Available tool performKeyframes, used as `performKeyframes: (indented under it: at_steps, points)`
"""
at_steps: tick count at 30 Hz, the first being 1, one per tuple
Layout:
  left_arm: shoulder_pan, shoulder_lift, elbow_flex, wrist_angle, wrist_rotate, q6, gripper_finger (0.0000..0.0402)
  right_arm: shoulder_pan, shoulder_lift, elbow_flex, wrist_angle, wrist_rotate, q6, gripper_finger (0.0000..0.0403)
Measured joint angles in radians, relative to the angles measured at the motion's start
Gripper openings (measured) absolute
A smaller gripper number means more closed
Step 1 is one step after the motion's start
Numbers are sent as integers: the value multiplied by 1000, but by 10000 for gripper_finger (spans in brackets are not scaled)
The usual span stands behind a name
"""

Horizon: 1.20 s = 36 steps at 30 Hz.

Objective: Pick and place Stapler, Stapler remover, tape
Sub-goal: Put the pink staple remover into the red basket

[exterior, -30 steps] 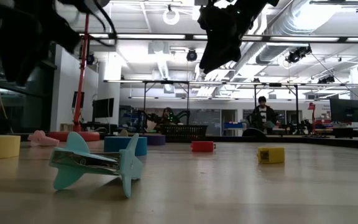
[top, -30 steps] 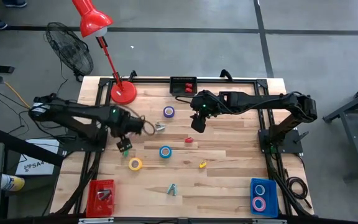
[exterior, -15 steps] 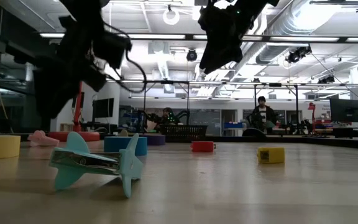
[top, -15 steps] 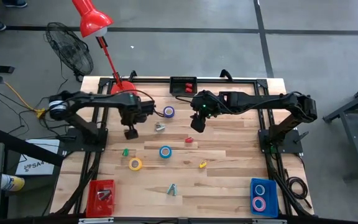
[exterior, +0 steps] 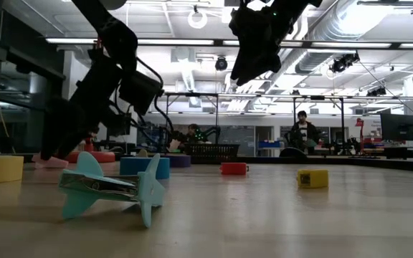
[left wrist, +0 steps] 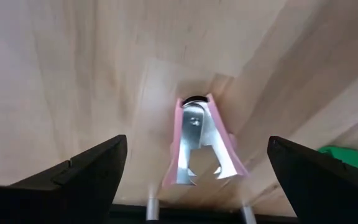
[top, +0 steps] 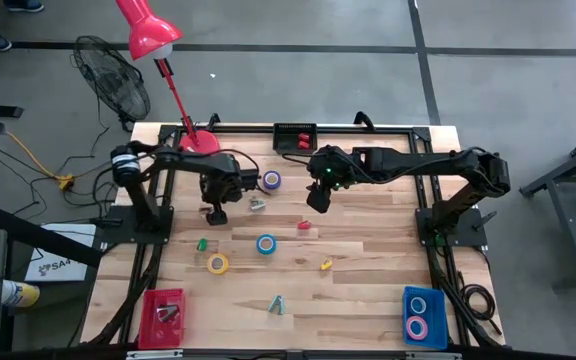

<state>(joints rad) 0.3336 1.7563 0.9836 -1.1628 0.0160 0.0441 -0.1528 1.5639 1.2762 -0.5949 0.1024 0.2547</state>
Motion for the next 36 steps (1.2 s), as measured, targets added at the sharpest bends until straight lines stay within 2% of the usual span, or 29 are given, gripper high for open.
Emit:
performKeyframes:
  at_steps: [6, 16, 36]
  points:
    - [0, 36, 0, -6, -23, -1, 383, 0, 0, 0, 0, 2, 0, 177]
    - [0, 109, 3, -27, 3, 1, 371, 0, 0, 0, 0, 3, 0, 177]
    - [0, 112, -2, -45, 30, 5, 170, 0, 0, 0, 0, 4, -19, 177]
